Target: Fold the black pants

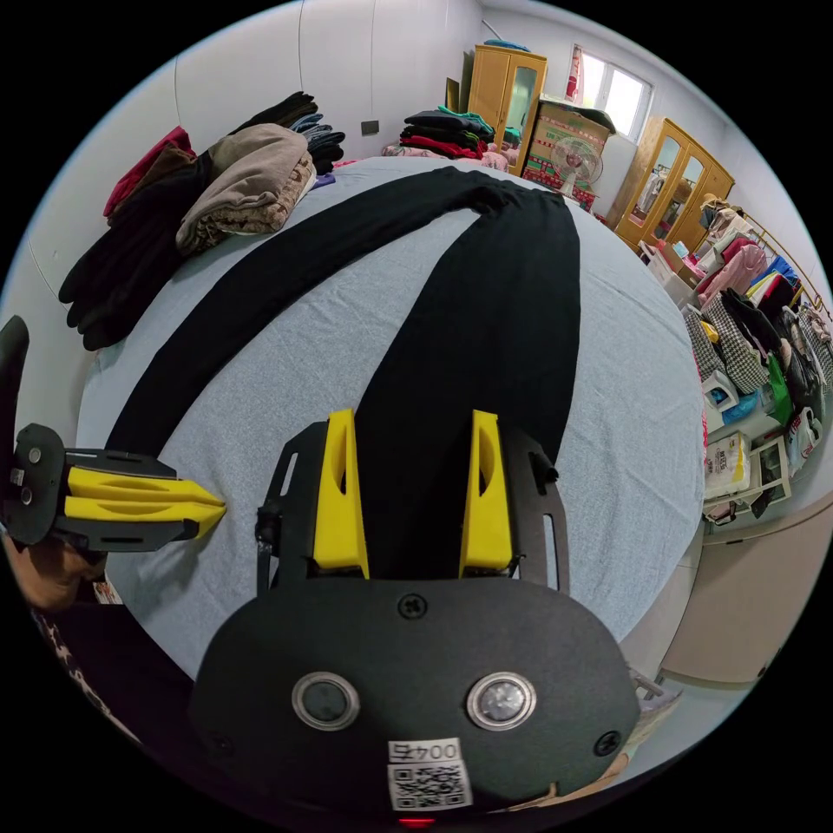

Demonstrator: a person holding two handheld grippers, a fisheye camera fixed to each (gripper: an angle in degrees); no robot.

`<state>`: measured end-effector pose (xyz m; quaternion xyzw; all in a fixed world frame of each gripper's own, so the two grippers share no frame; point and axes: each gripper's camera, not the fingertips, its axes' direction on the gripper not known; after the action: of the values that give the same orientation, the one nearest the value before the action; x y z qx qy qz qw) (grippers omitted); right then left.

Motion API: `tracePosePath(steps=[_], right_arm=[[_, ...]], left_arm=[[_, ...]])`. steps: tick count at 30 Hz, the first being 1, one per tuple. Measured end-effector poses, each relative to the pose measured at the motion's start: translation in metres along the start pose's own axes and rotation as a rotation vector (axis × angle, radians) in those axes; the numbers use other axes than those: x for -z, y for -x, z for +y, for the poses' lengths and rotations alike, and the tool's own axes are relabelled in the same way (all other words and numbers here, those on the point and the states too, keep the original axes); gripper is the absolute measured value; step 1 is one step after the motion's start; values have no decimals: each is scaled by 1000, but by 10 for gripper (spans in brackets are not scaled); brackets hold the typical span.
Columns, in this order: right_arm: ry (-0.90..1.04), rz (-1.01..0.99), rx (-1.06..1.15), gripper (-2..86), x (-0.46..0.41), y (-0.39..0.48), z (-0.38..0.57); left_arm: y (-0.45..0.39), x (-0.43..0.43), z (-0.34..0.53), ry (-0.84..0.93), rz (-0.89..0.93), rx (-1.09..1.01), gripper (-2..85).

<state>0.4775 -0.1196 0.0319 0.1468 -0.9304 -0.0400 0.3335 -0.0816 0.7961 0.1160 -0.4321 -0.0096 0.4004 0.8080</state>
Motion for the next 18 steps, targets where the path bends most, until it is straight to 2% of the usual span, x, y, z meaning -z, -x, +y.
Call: tracePosePath(steps=[18], right_arm=[[-2,1,0,181,5,0,4]], left_arm=[[5,3,1,0,13,21,12]])
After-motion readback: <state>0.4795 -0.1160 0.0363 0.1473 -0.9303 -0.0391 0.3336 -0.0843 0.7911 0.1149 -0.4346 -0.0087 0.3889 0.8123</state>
